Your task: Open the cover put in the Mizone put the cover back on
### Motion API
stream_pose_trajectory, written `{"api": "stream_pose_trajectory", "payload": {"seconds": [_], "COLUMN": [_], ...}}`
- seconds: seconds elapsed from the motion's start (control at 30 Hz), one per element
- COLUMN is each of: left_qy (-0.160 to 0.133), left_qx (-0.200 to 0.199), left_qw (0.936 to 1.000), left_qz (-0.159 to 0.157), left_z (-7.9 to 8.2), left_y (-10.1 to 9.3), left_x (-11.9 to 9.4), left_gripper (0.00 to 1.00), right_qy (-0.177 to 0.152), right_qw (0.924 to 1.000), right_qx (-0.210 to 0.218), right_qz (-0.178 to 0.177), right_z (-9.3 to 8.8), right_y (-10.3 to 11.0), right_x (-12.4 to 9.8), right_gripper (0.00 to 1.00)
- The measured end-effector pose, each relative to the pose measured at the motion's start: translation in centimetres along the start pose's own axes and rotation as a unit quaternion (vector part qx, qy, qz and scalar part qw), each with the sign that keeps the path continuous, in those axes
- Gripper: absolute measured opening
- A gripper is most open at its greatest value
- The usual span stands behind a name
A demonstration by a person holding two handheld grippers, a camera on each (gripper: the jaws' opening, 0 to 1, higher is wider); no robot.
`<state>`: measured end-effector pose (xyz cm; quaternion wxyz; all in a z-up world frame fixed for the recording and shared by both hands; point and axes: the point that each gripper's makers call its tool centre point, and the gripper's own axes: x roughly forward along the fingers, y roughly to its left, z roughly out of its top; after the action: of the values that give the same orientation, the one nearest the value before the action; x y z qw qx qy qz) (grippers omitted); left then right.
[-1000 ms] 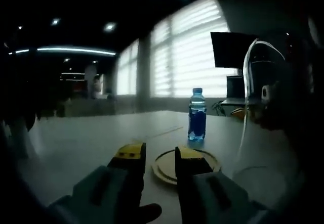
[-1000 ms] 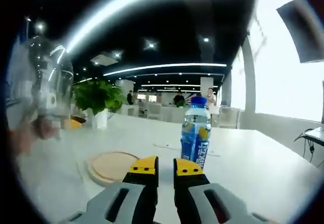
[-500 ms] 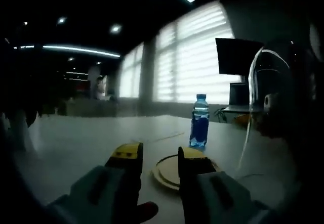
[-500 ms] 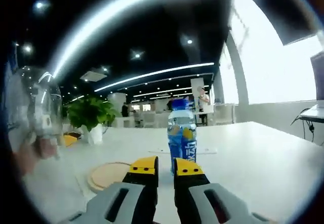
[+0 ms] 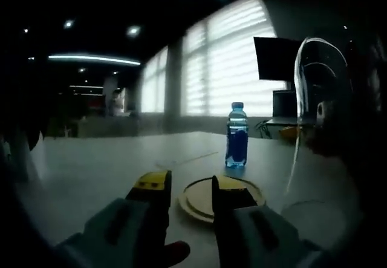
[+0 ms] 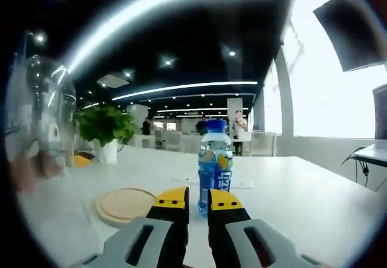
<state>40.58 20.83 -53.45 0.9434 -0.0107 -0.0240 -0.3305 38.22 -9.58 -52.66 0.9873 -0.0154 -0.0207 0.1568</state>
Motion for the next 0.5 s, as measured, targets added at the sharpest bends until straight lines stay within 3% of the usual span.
{"api": "stream_pose_trajectory", "payload": {"seconds": [0.1, 0.23, 0.33, 0.5], "left_qy": [-0.007, -0.017, -0.009, -0.008], "left_qx": [0.000, 0.010, 0.015, -0.008], "left_qw": [1.0000, 0.9998, 0.9998, 0.9999], "left_qz": [-0.006, 0.000, 0.004, -0.007], "left_z": [0.7, 1.3, 0.9, 0.6], "left_y": [-0.2, 0.0, 0.6, 0.2], "left_x": [-0.3, -0.5, -0.6, -0.4], "left_gripper": [0.21, 0.20, 0.20, 0.20], "right_qy": [-0.008, 0.004, 0.003, -0.003], "right_qw": [0.9989, 0.9995, 0.9993, 0.9996], "right_qx": [0.047, 0.031, 0.036, 0.024], "right_qz": [0.004, 0.005, -0.001, -0.015], "right_z": [0.1, -0.7, -1.4, -1.9], "right_y": [-0.2, -0.5, -0.5, -0.1], "right_x": [-0.2, -0.4, -0.7, -1.0], "right_gripper": [0.05, 0.05, 0.05, 0.05]}}
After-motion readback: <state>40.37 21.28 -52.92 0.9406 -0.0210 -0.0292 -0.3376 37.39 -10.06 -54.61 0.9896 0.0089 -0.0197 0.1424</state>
